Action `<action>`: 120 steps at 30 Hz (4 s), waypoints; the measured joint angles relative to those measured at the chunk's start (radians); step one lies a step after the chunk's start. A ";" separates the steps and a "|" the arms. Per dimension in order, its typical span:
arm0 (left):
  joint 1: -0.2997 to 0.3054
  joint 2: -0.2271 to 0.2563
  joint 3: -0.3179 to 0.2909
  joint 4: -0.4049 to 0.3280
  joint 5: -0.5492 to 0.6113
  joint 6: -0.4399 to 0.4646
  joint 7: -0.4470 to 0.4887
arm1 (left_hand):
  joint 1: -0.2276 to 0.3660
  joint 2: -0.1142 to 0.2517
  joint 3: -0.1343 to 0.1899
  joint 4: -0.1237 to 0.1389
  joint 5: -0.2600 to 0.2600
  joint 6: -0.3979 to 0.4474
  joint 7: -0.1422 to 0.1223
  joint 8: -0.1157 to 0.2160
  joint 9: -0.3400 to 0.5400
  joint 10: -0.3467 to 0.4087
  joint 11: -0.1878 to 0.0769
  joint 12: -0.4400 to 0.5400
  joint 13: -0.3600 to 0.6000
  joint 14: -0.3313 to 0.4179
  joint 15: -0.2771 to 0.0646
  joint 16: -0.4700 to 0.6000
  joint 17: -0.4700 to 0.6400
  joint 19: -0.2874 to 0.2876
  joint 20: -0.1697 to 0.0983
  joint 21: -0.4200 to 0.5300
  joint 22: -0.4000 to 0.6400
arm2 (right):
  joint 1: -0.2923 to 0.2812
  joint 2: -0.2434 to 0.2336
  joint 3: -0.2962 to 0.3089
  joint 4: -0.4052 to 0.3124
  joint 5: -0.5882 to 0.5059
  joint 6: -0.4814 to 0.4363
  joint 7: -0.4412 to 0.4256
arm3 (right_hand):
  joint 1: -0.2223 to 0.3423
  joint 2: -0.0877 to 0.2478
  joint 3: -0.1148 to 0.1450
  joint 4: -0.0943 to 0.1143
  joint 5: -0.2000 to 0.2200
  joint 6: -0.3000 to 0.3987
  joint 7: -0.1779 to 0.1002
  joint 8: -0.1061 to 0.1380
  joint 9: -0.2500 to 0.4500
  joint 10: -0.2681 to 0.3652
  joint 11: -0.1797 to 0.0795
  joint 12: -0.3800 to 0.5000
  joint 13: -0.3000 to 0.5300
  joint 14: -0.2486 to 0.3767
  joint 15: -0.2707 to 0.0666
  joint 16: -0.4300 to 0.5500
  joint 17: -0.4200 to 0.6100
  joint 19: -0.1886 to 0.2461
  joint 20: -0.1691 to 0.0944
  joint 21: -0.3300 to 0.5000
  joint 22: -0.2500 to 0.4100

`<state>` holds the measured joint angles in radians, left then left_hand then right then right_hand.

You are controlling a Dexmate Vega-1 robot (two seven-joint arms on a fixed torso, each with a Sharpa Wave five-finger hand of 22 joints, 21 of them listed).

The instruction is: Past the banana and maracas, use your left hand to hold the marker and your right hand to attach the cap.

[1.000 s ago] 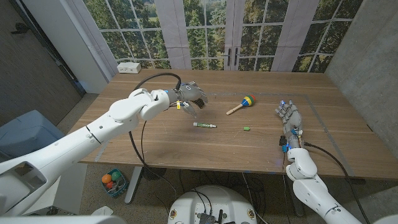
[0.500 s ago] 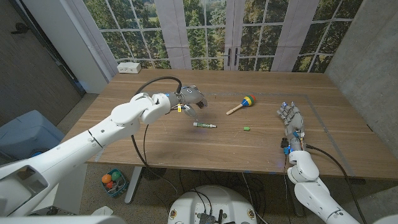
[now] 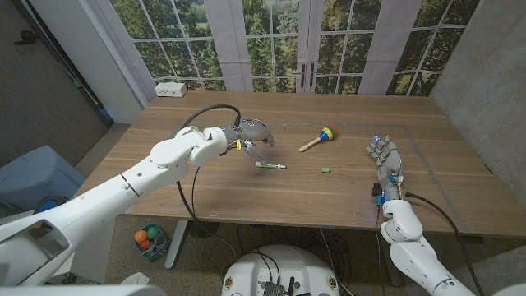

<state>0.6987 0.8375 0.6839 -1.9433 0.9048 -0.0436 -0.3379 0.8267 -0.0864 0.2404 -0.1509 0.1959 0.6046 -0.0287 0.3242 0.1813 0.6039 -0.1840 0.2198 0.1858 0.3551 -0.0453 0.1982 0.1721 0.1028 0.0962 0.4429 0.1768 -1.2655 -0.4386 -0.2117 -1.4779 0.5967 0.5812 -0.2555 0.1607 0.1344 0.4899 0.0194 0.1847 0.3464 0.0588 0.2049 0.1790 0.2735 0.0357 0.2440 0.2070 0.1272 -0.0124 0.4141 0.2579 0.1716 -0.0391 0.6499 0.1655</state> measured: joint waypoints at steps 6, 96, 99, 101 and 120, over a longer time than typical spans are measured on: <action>0.000 -0.008 0.011 0.021 -0.015 0.002 0.018 | 0.010 0.010 0.004 -0.004 -0.001 0.018 -0.011 0.000 0.000 0.017 -0.015 0.000 0.000 0.014 0.003 0.000 0.000 0.016 -0.009 0.000 0.000 | 0.006 0.000 0.000 0.007 0.001 -0.001 0.002 | 0.000 0.000 -0.004 -0.004 0.000 0.000 0.000 0.000 0.000 0.000 0.000 0.000 0.000 0.000 0.000 0.000 0.000 0.005 0.005 -0.007 0.000; -0.140 -0.084 0.189 0.227 0.052 -0.007 -0.092 | 0.238 0.159 0.111 -0.031 -0.015 0.111 -0.114 -0.072 0.006 0.205 -0.036 0.028 0.008 0.545 -0.071 0.166 0.088 0.525 -0.154 0.224 0.071 | 0.078 0.000 -0.018 0.077 -0.025 -0.045 -0.033 | -0.016 -0.008 -0.018 -0.018 0.001 0.027 0.005 -0.005 0.000 0.029 0.007 -0.005 0.000 0.022 0.004 0.000 0.005 0.027 0.005 -0.051 -0.001; -0.148 -0.086 0.195 0.242 0.049 -0.028 -0.096 | 0.280 0.142 0.099 -0.028 -0.015 0.132 -0.136 -0.055 -0.003 0.236 -0.057 0.063 0.008 0.603 -0.086 0.212 0.127 0.534 -0.157 0.268 0.087 | 0.082 -0.002 -0.018 0.078 -0.029 -0.047 -0.038 | -0.016 -0.008 -0.022 -0.022 0.001 0.027 0.005 -0.005 0.000 0.029 0.007 -0.005 0.000 0.022 0.004 0.000 0.005 0.034 0.006 -0.055 -0.001; -0.151 -0.088 0.197 0.250 0.046 -0.036 -0.096 | 0.304 0.132 0.092 -0.031 -0.017 0.137 -0.141 -0.046 -0.004 0.245 -0.066 0.083 0.008 0.631 -0.096 0.236 0.151 0.552 -0.158 0.303 0.102 | 0.083 -0.002 -0.019 0.080 -0.033 -0.049 -0.042 | -0.016 -0.008 -0.022 -0.022 0.001 0.027 0.005 -0.005 0.000 0.029 0.007 -0.005 0.000 0.022 0.003 0.000 0.005 0.037 0.009 -0.055 -0.001; -0.139 -0.096 0.198 0.265 0.066 -0.076 0.001 | 0.454 0.055 0.083 -0.033 0.016 0.266 -0.052 0.074 -0.041 0.449 0.038 0.114 0.084 0.713 -0.065 0.275 0.225 0.653 -0.175 0.664 0.254 | 0.078 -0.014 -0.015 0.078 -0.059 -0.065 -0.079 | -0.016 -0.008 -0.025 -0.025 0.001 0.043 -0.004 -0.005 0.000 0.034 0.002 -0.005 -0.001 0.048 0.005 0.004 0.005 0.052 0.016 -0.058 -0.001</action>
<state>0.5593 0.7413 0.8820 -1.6783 0.9711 -0.1196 -0.3373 1.2803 -0.0317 0.3231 -0.1841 0.2115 0.8709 -0.0809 0.3985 0.1398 1.0531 -0.1463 0.3337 0.2700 1.0683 -0.1102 0.4733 0.3975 0.7563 -0.0785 1.1067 0.4307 -1.1873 -0.4522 -0.2269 -1.3994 0.5377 0.5158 -0.3345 0.1449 0.1265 0.4649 -0.0056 0.1856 0.3895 0.0552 0.1994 0.1789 0.3074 0.0374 0.2390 0.2065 0.1755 -0.0071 0.4181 0.2631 0.2232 -0.0232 0.5916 0.1649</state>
